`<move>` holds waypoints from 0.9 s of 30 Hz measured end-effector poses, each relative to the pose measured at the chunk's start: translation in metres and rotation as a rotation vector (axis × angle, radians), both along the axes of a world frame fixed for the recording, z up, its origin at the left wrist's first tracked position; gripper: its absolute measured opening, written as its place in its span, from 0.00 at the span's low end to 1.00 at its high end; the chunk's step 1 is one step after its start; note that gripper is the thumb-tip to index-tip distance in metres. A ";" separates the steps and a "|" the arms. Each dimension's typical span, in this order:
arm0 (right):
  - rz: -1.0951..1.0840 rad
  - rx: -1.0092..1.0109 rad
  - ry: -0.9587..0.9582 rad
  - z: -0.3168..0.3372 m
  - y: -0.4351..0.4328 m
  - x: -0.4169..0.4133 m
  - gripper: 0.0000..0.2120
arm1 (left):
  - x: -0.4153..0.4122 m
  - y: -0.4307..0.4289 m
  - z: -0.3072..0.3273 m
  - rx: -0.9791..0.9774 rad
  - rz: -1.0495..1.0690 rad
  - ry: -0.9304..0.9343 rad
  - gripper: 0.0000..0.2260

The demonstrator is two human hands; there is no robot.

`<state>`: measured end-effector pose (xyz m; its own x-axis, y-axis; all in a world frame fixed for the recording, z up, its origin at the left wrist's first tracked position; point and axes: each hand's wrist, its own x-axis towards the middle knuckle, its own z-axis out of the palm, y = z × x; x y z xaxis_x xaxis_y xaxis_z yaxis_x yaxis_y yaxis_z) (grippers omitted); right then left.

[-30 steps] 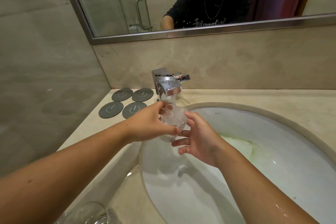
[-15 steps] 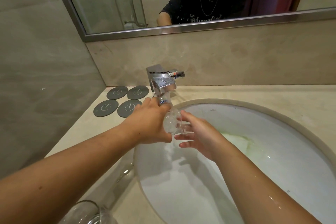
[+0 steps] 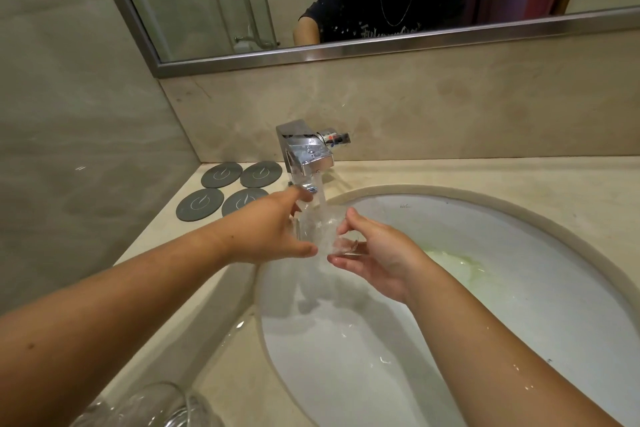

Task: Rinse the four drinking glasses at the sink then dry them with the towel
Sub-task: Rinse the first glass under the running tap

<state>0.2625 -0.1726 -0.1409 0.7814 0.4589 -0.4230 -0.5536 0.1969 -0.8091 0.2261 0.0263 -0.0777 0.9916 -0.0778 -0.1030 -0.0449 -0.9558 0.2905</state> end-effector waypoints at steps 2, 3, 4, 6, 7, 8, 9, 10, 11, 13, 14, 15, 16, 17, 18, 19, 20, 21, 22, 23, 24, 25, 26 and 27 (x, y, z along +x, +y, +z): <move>-0.013 0.039 0.058 0.002 0.000 -0.001 0.19 | -0.002 0.003 0.002 -0.051 0.021 -0.014 0.32; -0.022 0.055 0.090 0.002 0.000 -0.001 0.19 | -0.002 0.002 0.003 -0.080 0.035 -0.032 0.30; -0.028 0.066 0.121 0.001 0.000 0.000 0.20 | -0.003 0.000 0.003 -0.117 0.050 -0.054 0.28; -0.032 0.077 0.173 0.000 0.000 0.000 0.21 | -0.002 -0.006 0.002 -0.184 0.077 -0.094 0.27; -0.038 0.080 0.191 -0.001 -0.001 0.001 0.21 | -0.001 -0.009 0.002 -0.203 0.088 -0.109 0.26; -0.049 0.082 0.206 -0.002 -0.002 0.001 0.22 | 0.000 -0.012 0.002 -0.218 0.096 -0.115 0.27; -0.062 0.082 0.218 -0.002 -0.002 0.002 0.22 | 0.002 -0.014 0.001 -0.231 0.099 -0.111 0.27; -0.069 0.079 0.227 -0.003 -0.003 0.002 0.23 | 0.004 -0.016 0.000 -0.247 0.097 -0.108 0.26; -0.069 0.069 0.232 -0.003 -0.004 0.003 0.24 | 0.006 -0.017 -0.002 -0.261 0.094 -0.102 0.25; -0.056 0.031 0.235 -0.004 -0.004 0.003 0.26 | 0.009 -0.019 -0.003 -0.270 0.092 -0.089 0.22; -0.041 0.001 0.231 -0.004 -0.004 0.003 0.27 | 0.011 -0.018 -0.004 -0.268 0.090 -0.092 0.21; -0.022 -0.028 0.224 -0.003 -0.005 0.003 0.28 | 0.013 -0.018 -0.005 -0.265 0.090 -0.096 0.20; -0.001 -0.052 0.217 -0.003 -0.006 0.002 0.29 | 0.015 -0.017 -0.006 -0.264 0.096 -0.093 0.18; 0.022 -0.068 0.211 -0.003 -0.007 0.002 0.30 | 0.015 -0.017 -0.006 -0.256 0.111 -0.081 0.17; 0.041 -0.083 0.203 -0.002 -0.008 0.001 0.30 | 0.016 -0.017 -0.006 -0.253 0.139 -0.067 0.17; 0.054 -0.099 0.190 -0.002 -0.009 0.002 0.30 | 0.017 -0.018 -0.006 -0.274 0.180 -0.047 0.18; 0.058 -0.113 0.174 -0.002 -0.009 0.002 0.29 | 0.018 -0.019 -0.006 -0.334 0.226 -0.030 0.18; 0.052 -0.114 0.156 -0.001 -0.008 0.002 0.27 | 0.018 -0.019 -0.006 -0.419 0.275 -0.003 0.18; 0.035 -0.096 0.139 0.000 -0.006 0.003 0.23 | 0.017 -0.019 -0.006 -0.514 0.319 0.029 0.16; 0.011 -0.054 0.121 0.000 -0.005 0.003 0.19 | 0.017 -0.018 -0.006 -0.596 0.353 0.061 0.15; -0.011 -0.001 0.101 0.001 -0.003 0.004 0.16 | 0.017 -0.017 -0.007 -0.672 0.383 0.097 0.15; -0.028 0.048 0.081 0.003 -0.003 0.004 0.13 | 0.016 -0.016 -0.007 -0.737 0.410 0.133 0.15; -0.038 0.085 0.060 0.004 -0.003 0.004 0.10 | 0.015 -0.015 -0.007 -0.792 0.441 0.160 0.15; -0.042 0.110 0.038 0.005 -0.003 0.003 0.09 | 0.014 -0.015 -0.006 -0.829 0.472 0.183 0.17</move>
<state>0.2659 -0.1754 -0.1358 0.7850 0.4717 -0.4016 -0.5732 0.3071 -0.7597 0.2400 0.0113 -0.0838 0.9133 0.2069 -0.3507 0.4040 -0.3527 0.8440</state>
